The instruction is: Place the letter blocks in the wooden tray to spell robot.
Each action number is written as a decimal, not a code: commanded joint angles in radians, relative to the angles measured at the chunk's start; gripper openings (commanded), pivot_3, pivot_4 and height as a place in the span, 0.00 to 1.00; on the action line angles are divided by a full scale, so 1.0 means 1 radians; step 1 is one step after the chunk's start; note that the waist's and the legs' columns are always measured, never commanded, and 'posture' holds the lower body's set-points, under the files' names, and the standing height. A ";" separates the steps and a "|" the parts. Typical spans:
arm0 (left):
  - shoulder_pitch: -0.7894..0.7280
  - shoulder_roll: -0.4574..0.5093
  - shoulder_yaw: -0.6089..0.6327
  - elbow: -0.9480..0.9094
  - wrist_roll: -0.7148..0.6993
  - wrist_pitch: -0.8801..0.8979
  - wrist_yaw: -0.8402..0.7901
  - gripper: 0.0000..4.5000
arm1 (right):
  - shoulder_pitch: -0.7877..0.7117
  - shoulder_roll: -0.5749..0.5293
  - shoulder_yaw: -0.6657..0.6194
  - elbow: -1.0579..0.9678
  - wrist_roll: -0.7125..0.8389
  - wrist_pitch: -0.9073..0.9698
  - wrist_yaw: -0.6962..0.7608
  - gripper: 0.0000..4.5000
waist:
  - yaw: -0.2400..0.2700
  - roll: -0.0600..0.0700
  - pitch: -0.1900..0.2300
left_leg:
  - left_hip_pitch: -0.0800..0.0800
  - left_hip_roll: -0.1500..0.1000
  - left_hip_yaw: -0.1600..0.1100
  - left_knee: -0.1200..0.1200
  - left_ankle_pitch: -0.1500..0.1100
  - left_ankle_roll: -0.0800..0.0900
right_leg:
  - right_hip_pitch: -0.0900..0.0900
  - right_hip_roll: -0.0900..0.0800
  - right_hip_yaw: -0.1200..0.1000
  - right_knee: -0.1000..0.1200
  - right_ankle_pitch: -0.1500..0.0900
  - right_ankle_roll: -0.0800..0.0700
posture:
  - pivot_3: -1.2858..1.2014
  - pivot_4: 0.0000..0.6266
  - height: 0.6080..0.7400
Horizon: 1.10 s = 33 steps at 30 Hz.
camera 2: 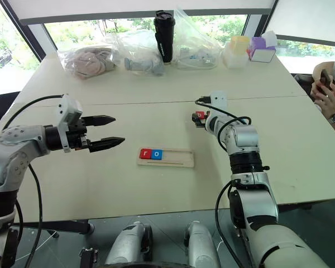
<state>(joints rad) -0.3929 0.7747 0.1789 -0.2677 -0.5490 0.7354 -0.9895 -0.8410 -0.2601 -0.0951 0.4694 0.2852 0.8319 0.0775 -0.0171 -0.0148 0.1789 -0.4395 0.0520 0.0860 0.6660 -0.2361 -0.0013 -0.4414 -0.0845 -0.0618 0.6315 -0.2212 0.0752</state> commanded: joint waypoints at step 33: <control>0.024 -0.041 -0.106 -0.058 -0.024 -0.051 0.060 1.00 | 0.081 -0.152 -0.013 -0.528 -0.077 0.257 0.157 0.26 | 0.003 0.002 0.001 | 0.000 0.000 -0.001 -0.001 0.001 -0.001 | -0.002 0.000 0.002 0.000 0.000 0.000 | 0.52 0.24 1.00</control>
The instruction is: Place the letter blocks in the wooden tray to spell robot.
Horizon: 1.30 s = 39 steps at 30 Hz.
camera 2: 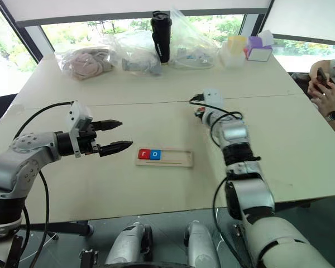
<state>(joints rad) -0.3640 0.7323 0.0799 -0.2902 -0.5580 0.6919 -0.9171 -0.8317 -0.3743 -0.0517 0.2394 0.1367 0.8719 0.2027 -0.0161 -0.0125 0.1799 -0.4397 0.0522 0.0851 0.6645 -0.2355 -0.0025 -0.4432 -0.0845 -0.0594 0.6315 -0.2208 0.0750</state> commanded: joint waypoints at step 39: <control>-0.088 0.004 -0.084 0.051 -0.031 0.004 -0.081 1.00 | 0.499 -0.102 -0.153 -1.148 0.308 0.593 0.165 0.99 | 0.002 0.002 0.001 | -0.001 -0.001 -0.004 0.001 0.000 -0.001 | 0.000 -0.001 -0.001 -0.003 -0.001 -0.007 | 0.52 0.24 1.00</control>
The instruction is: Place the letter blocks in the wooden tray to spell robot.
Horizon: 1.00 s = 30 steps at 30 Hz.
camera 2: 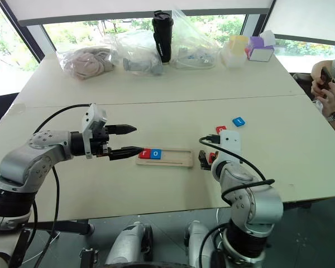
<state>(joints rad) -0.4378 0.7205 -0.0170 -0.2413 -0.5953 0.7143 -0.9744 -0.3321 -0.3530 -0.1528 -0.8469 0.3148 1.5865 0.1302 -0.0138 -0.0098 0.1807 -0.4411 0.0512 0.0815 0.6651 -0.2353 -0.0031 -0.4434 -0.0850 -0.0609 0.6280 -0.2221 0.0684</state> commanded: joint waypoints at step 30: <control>0.102 0.220 0.038 -0.132 0.039 -0.035 -0.159 1.00 | 0.068 -0.477 0.186 0.987 -0.108 -1.414 1.029 0.82 | 0.005 -0.002 0.002 | 0.002 0.000 0.002 0.001 0.000 0.000 | 0.002 0.002 0.001 0.002 -0.001 0.003 | 0.52 0.24 1.00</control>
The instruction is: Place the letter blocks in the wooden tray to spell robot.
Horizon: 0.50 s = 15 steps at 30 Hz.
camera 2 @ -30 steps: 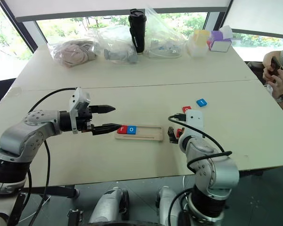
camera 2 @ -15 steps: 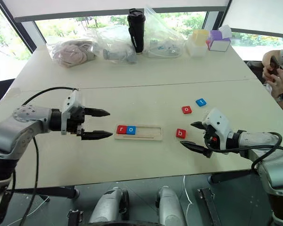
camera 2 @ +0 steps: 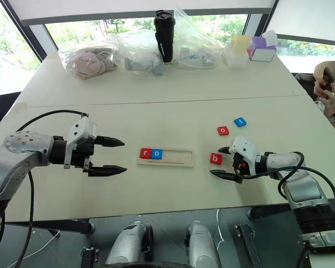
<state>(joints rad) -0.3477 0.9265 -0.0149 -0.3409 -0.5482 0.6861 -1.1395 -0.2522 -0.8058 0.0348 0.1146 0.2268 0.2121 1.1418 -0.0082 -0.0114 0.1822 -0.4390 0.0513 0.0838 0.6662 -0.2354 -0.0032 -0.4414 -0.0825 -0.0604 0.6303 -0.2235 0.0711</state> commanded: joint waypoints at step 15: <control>0.028 0.016 0.017 0.000 0.018 -0.048 -0.003 1.00 | -0.114 0.014 0.017 -0.177 0.048 0.109 0.025 0.26 | -0.006 0.000 0.000 | 0.003 0.001 0.000 0.000 0.000 0.000 | 0.001 0.001 0.001 0.001 0.000 0.000 | 0.52 0.24 1.00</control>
<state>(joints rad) -0.3186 0.9288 -0.0131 -0.3352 -0.5350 0.6589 -1.1334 -0.3477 -0.7998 0.0426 0.0031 0.2490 0.3004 1.1613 -0.0137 -0.0111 0.1822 -0.4364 0.0522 0.0841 0.6663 -0.2353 -0.0033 -0.4402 -0.0818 -0.0596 0.6317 -0.2232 0.0709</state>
